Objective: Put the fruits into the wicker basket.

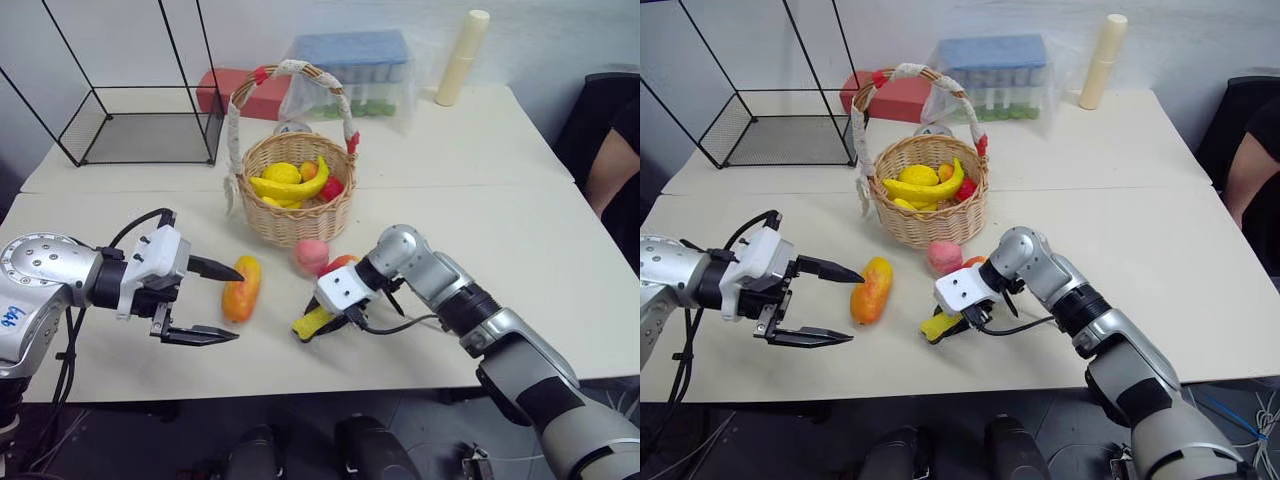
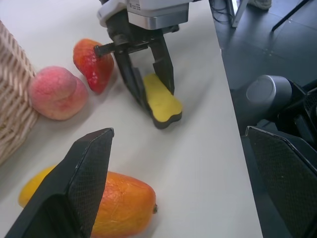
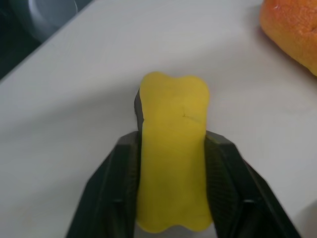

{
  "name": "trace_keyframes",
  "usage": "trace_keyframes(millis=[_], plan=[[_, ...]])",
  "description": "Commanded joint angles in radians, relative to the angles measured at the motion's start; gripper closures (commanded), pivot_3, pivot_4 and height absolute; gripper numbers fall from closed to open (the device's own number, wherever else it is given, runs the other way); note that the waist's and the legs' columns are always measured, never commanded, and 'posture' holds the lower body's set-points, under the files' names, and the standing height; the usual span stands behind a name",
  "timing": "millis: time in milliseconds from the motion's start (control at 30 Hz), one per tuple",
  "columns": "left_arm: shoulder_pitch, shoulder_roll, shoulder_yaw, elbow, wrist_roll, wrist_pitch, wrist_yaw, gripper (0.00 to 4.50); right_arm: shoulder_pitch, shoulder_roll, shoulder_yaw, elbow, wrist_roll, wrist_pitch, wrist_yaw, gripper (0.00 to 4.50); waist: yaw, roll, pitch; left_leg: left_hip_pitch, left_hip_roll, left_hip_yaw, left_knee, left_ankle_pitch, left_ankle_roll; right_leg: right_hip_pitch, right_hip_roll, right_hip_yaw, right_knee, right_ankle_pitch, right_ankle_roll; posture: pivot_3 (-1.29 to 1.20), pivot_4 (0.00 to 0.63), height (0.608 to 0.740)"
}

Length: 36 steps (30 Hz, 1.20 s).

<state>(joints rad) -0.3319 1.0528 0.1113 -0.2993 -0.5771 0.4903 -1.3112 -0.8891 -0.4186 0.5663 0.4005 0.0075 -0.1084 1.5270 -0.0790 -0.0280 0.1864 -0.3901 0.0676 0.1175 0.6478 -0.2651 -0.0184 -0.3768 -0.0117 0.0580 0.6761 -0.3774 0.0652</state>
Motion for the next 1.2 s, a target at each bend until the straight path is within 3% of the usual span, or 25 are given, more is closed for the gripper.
trace_keyframes(millis=[33, 133, 300, 467, 600, 700, 867, 1033, 1200], plan=[[-0.053, -0.031, -0.008, -0.012, -0.031, 0.007, 0.005, 0.00, 0.084, -0.087, -0.123, -0.260, 0.134, 0.227, 0.003, 3.37, 0.005, 0.000, 0.000, 0.000, 0.000, 0.000, 0.000, 0.000, 0.000, 0.000, 0.000, 0.000, 0.000, 0.000, 0.000, 0.00, 0.150, 0.740], [-0.095, -0.073, -0.012, -0.023, -0.072, 0.045, 0.021, 0.00, 0.193, -0.202, -0.244, -0.500, 0.251, 0.466, -0.055, 3.38, 0.015, 0.000, 0.000, -0.001, 0.000, -0.001, 0.000, -0.001, 0.000, 0.000, 0.000, 0.000, -0.002, 0.000, 0.000, 0.00, 0.150, 0.740], [-0.204, -0.166, 0.020, -0.028, -0.209, 0.166, 0.101, 0.00, 0.427, -0.441, -0.602, -0.800, 0.501, 0.807, -0.155, 3.38, 0.029, -0.001, 0.001, -0.002, 0.000, -0.002, -0.001, -0.001, 0.001, 0.001, 0.000, -0.001, -0.004, 0.000, 0.000, 0.00, 0.150, 0.740], [-0.301, -0.204, 0.005, -0.001, -0.252, 0.215, 0.115, 0.00, 0.666, -0.556, -0.863, -0.781, 0.403, 0.818, -0.333, 3.38, 0.023, -0.002, 0.000, 0.000, 0.000, -0.001, -0.001, -0.005, 0.007, 0.003, 0.001, 0.000, -0.006, 0.000, 0.001, 0.00, 0.150, 0.740], [-0.317, -0.204, -0.059, 0.025, -0.173, 0.155, 0.073, 0.00, 0.785, -0.580, -0.911, -0.710, 0.331, 0.790, -0.423, 3.38, 0.020, -0.002, 0.000, 0.001, 0.000, 0.001, -0.001, 0.000, -0.001, 0.003, 0.003, 0.003, -0.006, -0.001, 0.002, 0.00, 0.150, 0.740], [-0.327, -0.209, -0.118, 0.083, -0.090, 0.078, 0.028, 0.00, 0.813, -0.521, -0.906, -0.628, 0.293, 0.793, -0.545, 3.38, 0.020, -0.002, 0.001, 0.000, 0.000, 0.001, -0.001, 0.000, -0.001, 0.002, 0.004, 0.003, -0.006, -0.001, 0.002, 0.00, 0.150, 0.740], [-0.330, -0.214, -0.143, 0.147, -0.013, 0.004, 0.006, 0.00, 0.829, -0.488, -0.929, -0.629, 0.338, 0.815, -0.585, 1.75, 0.021, 0.000, 0.002, 0.000, 0.000, 0.002, -0.001, 0.001, -0.001, 0.001, 0.004, 0.004, -0.006, -0.001, 0.003, 0.00, 0.150, 0.740], [-0.288, -0.198, -0.110, 0.161, 0.015, 0.012, 0.044, 0.00, 0.832, -0.535, -0.970, -0.675, 0.392, 0.839, -0.559, 0.13, 0.022, 0.000, 0.002, 0.000, 0.000, 0.002, -0.002, 0.000, -0.001, 0.001, 0.003, 0.004, -0.006, -0.002, 0.003, 0.00, 0.150, 0.740], [-0.140, -0.108, -0.008, 0.113, 0.045, 0.143, 0.187, 0.00, 0.786, -0.573, -1.068, -0.839, 0.608, 0.903, -0.465, 0.03, 0.015, 0.001, 0.002, 0.000, 0.000, 0.002, -0.003, 0.000, -0.001, 0.001, 0.004, 0.005, -0.006, -0.002, 0.004, 0.00, 0.150, 0.740]])
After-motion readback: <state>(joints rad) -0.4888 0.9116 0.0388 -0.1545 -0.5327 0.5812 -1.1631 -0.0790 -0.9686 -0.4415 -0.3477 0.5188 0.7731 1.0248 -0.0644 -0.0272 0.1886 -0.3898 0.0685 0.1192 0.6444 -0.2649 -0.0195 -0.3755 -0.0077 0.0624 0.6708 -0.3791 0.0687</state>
